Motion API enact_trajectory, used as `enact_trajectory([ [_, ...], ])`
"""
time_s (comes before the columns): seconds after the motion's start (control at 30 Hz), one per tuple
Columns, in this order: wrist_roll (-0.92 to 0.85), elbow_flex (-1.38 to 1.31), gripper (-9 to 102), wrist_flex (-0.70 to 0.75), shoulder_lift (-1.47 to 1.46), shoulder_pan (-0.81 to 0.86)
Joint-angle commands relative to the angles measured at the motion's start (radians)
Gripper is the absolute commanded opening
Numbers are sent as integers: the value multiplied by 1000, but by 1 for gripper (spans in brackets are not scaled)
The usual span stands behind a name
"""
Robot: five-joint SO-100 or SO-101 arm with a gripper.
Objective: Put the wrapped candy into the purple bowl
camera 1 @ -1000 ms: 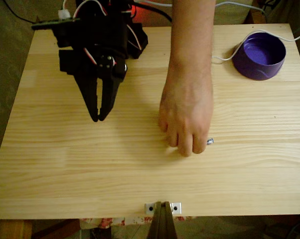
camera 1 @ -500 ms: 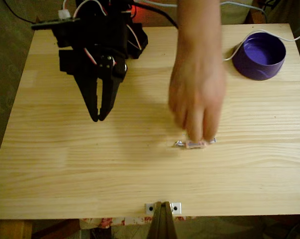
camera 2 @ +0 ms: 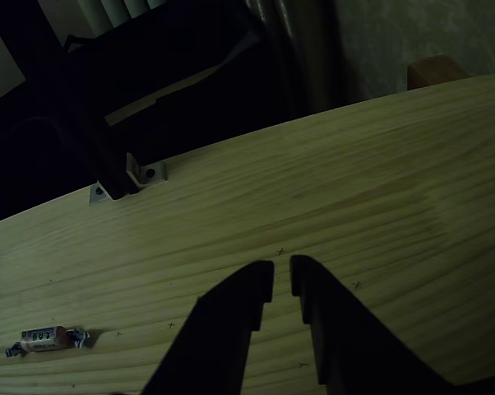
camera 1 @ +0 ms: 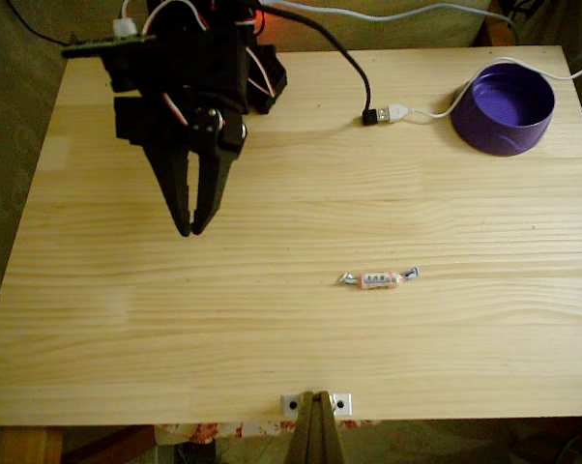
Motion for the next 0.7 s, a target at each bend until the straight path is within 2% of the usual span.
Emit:
enact_trajectory([
  [0.0, 3, 37, 3, -15, 12, 11],
  [0.33, 8, 37, 3, -17, 12, 11],
  [0.4, 190, 37, 7, -25, 12, -25],
  [0.47, 81, 37, 5, -9, 12, -74],
  [0.53, 103, 37, 3, -2, 12, -54],
  [0.67, 37, 37, 2, -9, 12, -107],
])
